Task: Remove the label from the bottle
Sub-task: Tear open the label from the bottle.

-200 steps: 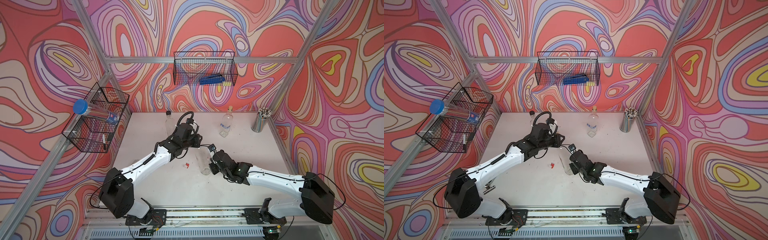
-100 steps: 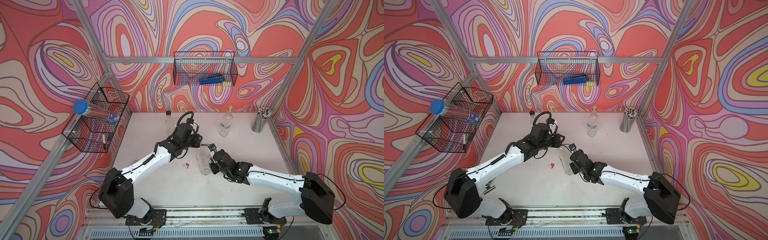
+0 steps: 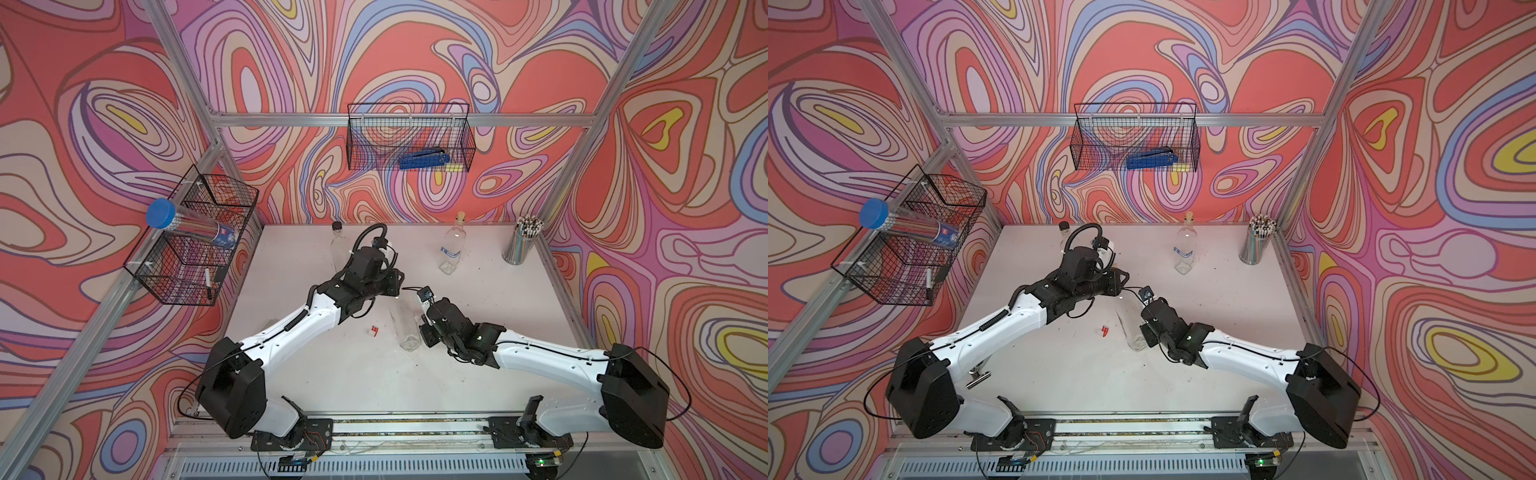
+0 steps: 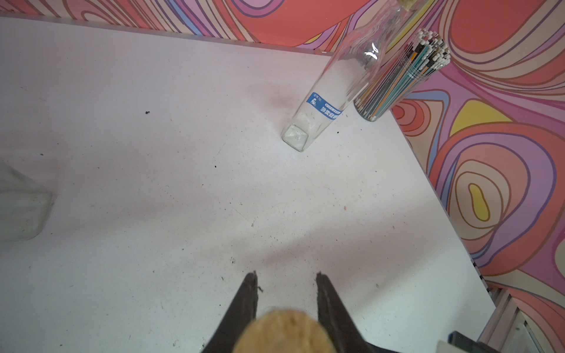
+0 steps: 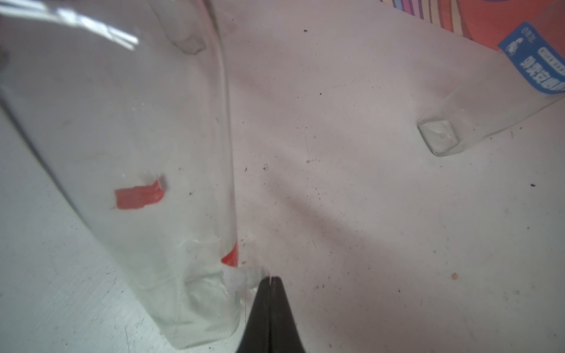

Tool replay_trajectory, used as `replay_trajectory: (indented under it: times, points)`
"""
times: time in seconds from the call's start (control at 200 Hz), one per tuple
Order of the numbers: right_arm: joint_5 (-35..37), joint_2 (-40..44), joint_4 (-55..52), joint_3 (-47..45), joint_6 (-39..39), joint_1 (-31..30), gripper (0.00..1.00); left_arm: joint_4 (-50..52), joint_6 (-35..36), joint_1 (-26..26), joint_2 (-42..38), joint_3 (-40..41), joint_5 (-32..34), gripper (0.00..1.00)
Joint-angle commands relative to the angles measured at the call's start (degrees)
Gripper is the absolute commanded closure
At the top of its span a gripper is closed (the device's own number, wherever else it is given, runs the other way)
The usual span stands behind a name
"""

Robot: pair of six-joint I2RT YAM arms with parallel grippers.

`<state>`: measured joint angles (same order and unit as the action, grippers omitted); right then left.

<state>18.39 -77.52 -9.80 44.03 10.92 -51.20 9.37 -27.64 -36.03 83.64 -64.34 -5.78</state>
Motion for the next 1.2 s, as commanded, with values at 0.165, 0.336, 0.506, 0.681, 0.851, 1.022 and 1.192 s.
replay_trajectory:
  times: [0.165,0.336,0.506,0.681,0.851,1.022,1.192]
  points:
    - [-0.32,-0.87,1.18,0.0,-0.81,1.08,1.0,6.16,4.26,0.0,0.04,2.48,1.83,1.0]
    - [-0.78,-1.13,1.63,0.0,-1.07,1.37,1.0,6.15,4.26,0.0,-0.05,2.55,1.8,1.0]
    - [-1.17,-1.41,1.79,0.18,-1.08,1.53,1.0,6.13,4.26,0.0,-0.06,2.64,1.73,1.0]
    - [-1.09,-1.84,2.16,0.03,-1.16,1.63,1.0,6.17,4.35,-0.03,-0.31,2.96,1.74,1.0]
    - [-0.99,-2.28,2.27,0.1,-1.38,1.94,1.0,6.15,4.34,0.0,-0.36,3.09,1.56,1.0]
    - [-1.14,-2.29,2.5,0.09,-1.51,2.07,1.0,6.18,4.31,0.0,-0.4,3.09,1.45,1.0]
    - [-1.06,-2.64,2.85,-0.02,-1.6,2.32,1.0,4.35,4.26,0.0,-0.38,3.08,1.18,1.0]
